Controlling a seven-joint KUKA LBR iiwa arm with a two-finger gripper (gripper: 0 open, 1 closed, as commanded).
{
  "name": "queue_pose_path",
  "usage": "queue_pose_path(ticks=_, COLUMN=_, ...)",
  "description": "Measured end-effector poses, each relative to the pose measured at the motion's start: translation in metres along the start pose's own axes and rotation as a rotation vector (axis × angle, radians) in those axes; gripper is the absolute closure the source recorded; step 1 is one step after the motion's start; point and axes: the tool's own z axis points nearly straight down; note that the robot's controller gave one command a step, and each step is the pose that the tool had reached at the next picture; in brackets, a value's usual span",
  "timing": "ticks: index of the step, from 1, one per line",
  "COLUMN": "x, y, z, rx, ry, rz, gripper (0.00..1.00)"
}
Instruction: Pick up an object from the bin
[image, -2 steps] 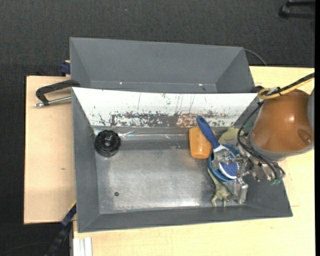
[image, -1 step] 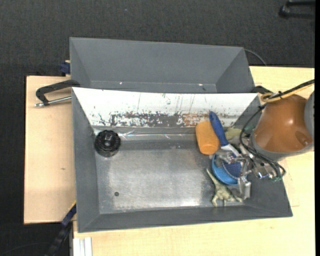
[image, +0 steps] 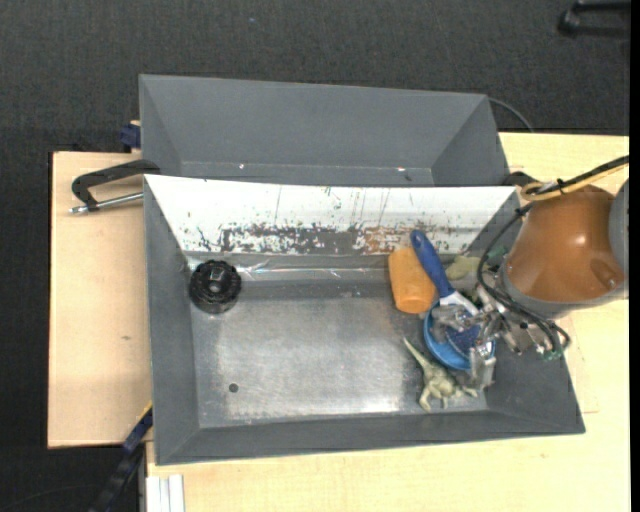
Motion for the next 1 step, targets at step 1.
queue_pose_path(ticks=1, x=-0.0227, y=-0.0206, z=-0.1042, rx=0.011, ry=0.000, rz=0.008, gripper=1.00)
